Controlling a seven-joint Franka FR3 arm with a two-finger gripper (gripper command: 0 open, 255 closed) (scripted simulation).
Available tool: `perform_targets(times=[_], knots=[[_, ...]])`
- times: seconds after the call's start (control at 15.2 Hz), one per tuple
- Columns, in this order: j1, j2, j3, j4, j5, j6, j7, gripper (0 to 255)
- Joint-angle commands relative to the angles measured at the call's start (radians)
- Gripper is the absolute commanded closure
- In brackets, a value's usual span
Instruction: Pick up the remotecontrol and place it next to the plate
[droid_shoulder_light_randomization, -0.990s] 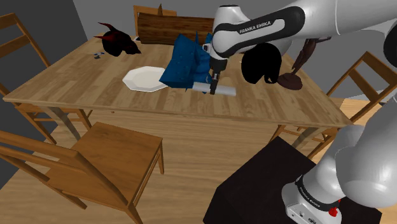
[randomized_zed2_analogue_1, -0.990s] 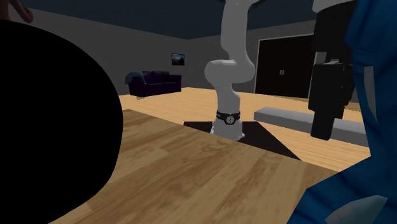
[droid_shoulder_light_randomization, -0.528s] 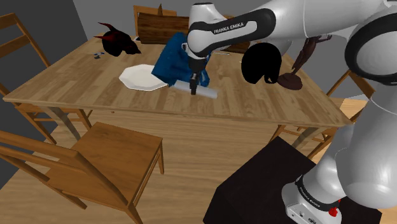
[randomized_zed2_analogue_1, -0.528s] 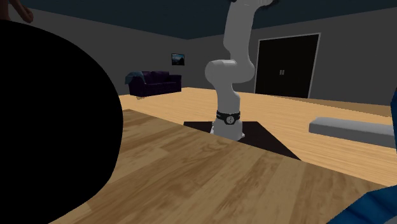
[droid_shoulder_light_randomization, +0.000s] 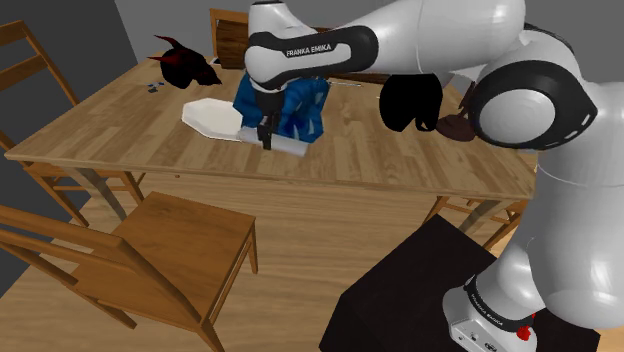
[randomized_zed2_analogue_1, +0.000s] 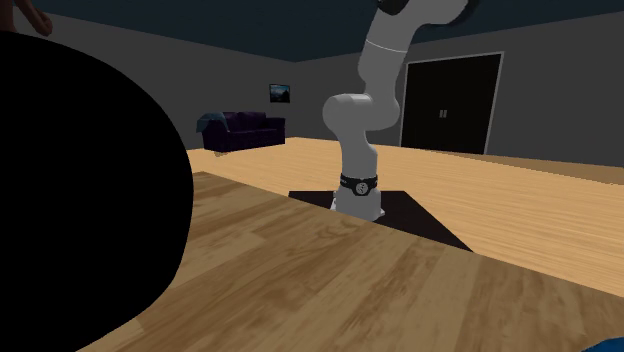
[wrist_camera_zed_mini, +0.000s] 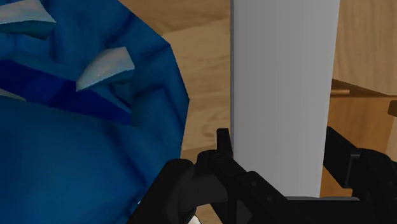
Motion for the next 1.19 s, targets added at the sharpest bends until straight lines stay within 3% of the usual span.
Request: perform_targets(times=[0.0, 0.2, 1.12], knots=[[0.005, 0.079, 0.008, 0.129, 0.006, -0.051, 0.024, 255], [0.011, 0.22, 0.023, 0.362, 0.014, -0.141, 0.063, 255], [0.017, 0.249, 0.028, 0.221, 0.02, 0.028, 0.054, 255]])
